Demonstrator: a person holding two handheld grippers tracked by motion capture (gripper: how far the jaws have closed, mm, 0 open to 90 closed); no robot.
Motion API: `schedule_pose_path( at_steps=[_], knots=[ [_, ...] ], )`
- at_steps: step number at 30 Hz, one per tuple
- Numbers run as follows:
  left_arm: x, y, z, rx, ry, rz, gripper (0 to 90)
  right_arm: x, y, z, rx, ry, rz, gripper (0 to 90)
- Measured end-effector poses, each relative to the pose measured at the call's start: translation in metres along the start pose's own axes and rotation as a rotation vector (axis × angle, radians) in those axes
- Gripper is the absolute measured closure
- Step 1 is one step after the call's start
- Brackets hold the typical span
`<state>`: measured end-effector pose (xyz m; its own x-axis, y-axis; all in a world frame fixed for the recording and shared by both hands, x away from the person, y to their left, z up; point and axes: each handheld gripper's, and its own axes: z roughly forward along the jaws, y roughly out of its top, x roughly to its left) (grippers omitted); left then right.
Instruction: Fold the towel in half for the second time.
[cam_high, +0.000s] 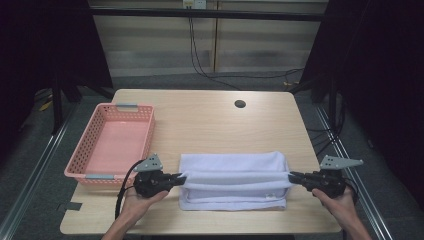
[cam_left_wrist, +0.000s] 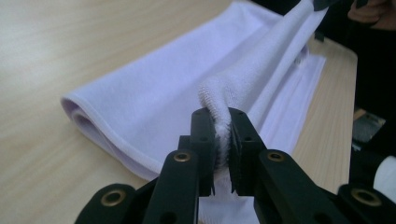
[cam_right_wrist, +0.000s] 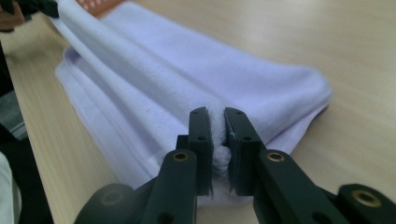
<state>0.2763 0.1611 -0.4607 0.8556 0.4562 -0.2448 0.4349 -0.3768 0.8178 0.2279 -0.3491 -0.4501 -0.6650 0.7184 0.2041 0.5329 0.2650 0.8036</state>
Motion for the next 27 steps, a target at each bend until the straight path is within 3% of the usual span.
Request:
schedule_pose_path(
  at_steps=[3, 7, 14, 15, 18, 19, 20, 21, 24, 25, 26, 27],
  knots=[
    [-0.006, -0.008, -0.001, -0.001, -0.02, -0.01, 78.6, 0.006, -0.016, 0.004, 0.067, -0.016, 0.007, 76.8],
    [-0.015, -0.017, -0.004, 0.031, -0.044, -0.003, 77.6, 0.008, -0.025, 0.0, 0.083, -0.013, 0.012, 74.4],
    [-0.022, -0.03, -0.02, 0.02, -0.042, -0.013, 66.5, 0.02, -0.035, -0.011, 0.087, 0.006, 0.022, 59.4],
    [-0.022, -0.03, -0.021, 0.013, -0.05, -0.012, 60.6, 0.023, -0.035, -0.015, 0.079, -0.002, 0.027, 56.2],
    [-0.019, -0.025, -0.02, 0.002, -0.037, -0.006, 57.2, 0.026, -0.034, -0.018, 0.055, -0.018, 0.033, 53.9],
    [-0.013, -0.019, -0.012, 0.011, -0.024, -0.014, 57.2, 0.024, -0.031, -0.013, 0.053, -0.048, 0.029, 53.7],
    [-0.013, -0.019, -0.012, 0.011, -0.024, -0.014, 57.4, 0.024, -0.031, -0.013, 0.053, -0.048, 0.029, 53.7],
    [-0.005, -0.013, -0.001, 0.046, -0.017, -0.027, 58.2, 0.021, -0.026, -0.004, 0.061, -0.075, 0.034, 50.7],
    [0.004, -0.01, 0.011, 0.089, 0.014, -0.024, 58.2, 0.017, -0.021, 0.008, 0.073, -0.09, 0.05, 48.6],
    [0.009, -0.009, 0.016, 0.101, 0.035, -0.034, 58.2, 0.016, -0.019, 0.016, 0.084, -0.109, 0.051, 46.6],
    [0.012, -0.009, 0.019, 0.105, 0.036, -0.041, 57.9, 0.014, -0.019, 0.025, 0.106, -0.114, 0.041, 46.0],
    [0.015, -0.008, 0.021, 0.112, 0.035, -0.044, 55.7, 0.011, -0.019, 0.034, 0.14, -0.147, 0.02, 43.2]
  ],
)
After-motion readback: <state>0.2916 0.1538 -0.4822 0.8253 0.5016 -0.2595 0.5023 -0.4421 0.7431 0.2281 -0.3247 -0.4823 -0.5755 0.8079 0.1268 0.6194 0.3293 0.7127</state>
